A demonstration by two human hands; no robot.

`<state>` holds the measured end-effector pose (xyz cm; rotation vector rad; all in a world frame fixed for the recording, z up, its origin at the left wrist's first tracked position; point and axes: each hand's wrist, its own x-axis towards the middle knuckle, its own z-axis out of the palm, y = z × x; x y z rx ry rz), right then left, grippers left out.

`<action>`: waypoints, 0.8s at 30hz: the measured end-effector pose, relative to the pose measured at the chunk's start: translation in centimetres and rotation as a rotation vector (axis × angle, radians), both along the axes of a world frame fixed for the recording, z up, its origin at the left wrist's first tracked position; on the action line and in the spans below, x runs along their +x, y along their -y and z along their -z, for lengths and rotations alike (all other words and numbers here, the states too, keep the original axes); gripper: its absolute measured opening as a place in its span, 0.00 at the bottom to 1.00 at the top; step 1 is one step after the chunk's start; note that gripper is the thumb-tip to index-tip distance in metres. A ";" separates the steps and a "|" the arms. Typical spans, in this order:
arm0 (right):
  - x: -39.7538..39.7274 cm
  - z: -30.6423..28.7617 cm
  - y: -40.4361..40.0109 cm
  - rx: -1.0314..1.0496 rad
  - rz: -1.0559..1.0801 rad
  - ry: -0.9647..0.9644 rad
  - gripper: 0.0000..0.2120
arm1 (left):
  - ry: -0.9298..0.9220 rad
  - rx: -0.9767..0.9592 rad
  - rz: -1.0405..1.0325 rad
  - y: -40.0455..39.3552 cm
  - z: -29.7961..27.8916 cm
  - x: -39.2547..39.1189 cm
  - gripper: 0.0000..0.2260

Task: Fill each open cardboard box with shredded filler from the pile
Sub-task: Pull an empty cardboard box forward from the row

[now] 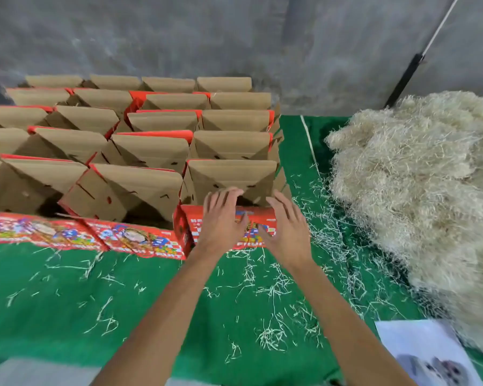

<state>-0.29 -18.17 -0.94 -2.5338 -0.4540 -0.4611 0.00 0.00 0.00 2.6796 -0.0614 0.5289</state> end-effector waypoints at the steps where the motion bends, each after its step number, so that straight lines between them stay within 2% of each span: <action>1: 0.6 0.2 -0.3 -0.041 0.009 -0.020 0.33 | -0.054 0.051 -0.001 0.0 0.3 0.6 0.23; 4: 1.7 0.6 -1.1 -0.177 0.041 -0.089 0.32 | -0.165 0.090 -0.046 -0.2 0.8 1.7 0.14; 7: 2.0 1.1 -1.4 -0.269 0.059 -0.007 0.24 | -0.090 0.086 -0.065 -0.2 1.0 1.8 0.05; 10: 2.4 0.8 -0.9 -0.187 0.059 0.049 0.13 | -0.102 0.061 -0.031 -0.1 0.7 1.0 0.04; 15: 0.7 0.8 1.7 -0.101 -0.100 0.248 0.07 | -0.122 -0.030 0.055 -0.8 -0.4 -1.8 0.06; 18: -2.2 1.7 4.0 0.000 -0.172 0.260 0.06 | -0.151 -0.033 0.136 -0.2 -0.7 -4.4 0.10; 22: -3.5 1.3 5.3 0.068 -0.227 0.107 0.10 | -0.275 -0.048 0.169 0.9 -2.1 -4.7 0.27; 24: -3.3 0.4 4.9 0.116 -0.191 -0.061 0.14 | -0.367 -0.015 0.130 0.8 -2.7 -4.3 0.29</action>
